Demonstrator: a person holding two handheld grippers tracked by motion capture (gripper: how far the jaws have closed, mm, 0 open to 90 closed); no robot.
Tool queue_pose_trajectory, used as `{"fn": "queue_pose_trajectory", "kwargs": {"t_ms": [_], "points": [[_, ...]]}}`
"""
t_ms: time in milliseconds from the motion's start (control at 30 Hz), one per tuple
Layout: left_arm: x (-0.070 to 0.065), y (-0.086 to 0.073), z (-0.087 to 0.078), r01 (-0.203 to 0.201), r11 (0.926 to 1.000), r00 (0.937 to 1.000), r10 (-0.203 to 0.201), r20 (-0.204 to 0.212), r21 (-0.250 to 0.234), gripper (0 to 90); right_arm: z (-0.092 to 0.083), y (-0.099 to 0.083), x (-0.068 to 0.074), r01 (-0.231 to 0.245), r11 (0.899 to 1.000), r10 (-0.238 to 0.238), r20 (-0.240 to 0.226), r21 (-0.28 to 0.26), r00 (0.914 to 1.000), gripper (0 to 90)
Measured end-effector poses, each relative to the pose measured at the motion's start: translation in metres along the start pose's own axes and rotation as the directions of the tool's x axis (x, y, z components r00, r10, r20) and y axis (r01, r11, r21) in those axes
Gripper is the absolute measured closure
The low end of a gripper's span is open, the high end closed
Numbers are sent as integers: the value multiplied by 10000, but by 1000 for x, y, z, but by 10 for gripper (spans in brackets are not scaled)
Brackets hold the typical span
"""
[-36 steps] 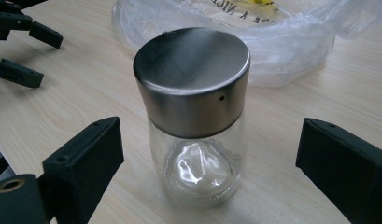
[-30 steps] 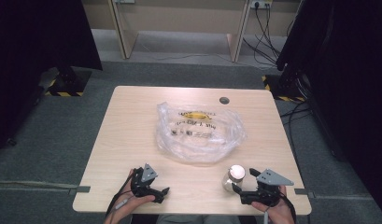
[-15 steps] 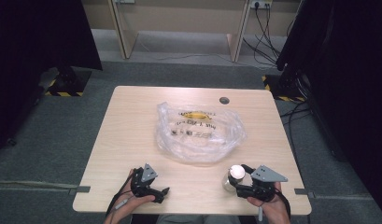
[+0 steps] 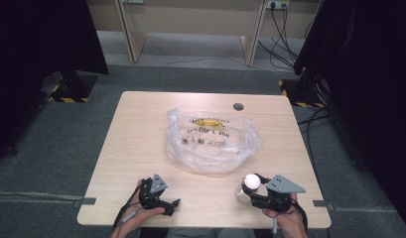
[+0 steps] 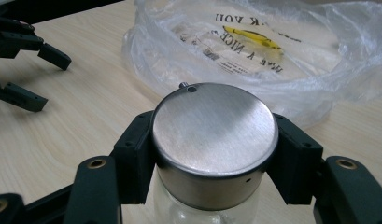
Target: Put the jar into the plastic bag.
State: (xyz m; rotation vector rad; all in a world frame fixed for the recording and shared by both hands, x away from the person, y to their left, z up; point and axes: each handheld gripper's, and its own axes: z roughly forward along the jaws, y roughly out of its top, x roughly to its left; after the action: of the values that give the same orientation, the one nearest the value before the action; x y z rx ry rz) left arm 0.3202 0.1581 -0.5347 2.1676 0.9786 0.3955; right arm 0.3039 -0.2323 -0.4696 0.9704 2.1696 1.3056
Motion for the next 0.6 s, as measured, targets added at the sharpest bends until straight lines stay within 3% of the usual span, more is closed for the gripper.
{"fn": "queue_pose_trajectory", "kwargs": {"t_ms": [600], "points": [[0, 0, 0, 0, 10000, 10000, 0, -2, 0, 0, 1, 29, 2, 57, 9991, -71, -334, -420, 9994, 401]]}}
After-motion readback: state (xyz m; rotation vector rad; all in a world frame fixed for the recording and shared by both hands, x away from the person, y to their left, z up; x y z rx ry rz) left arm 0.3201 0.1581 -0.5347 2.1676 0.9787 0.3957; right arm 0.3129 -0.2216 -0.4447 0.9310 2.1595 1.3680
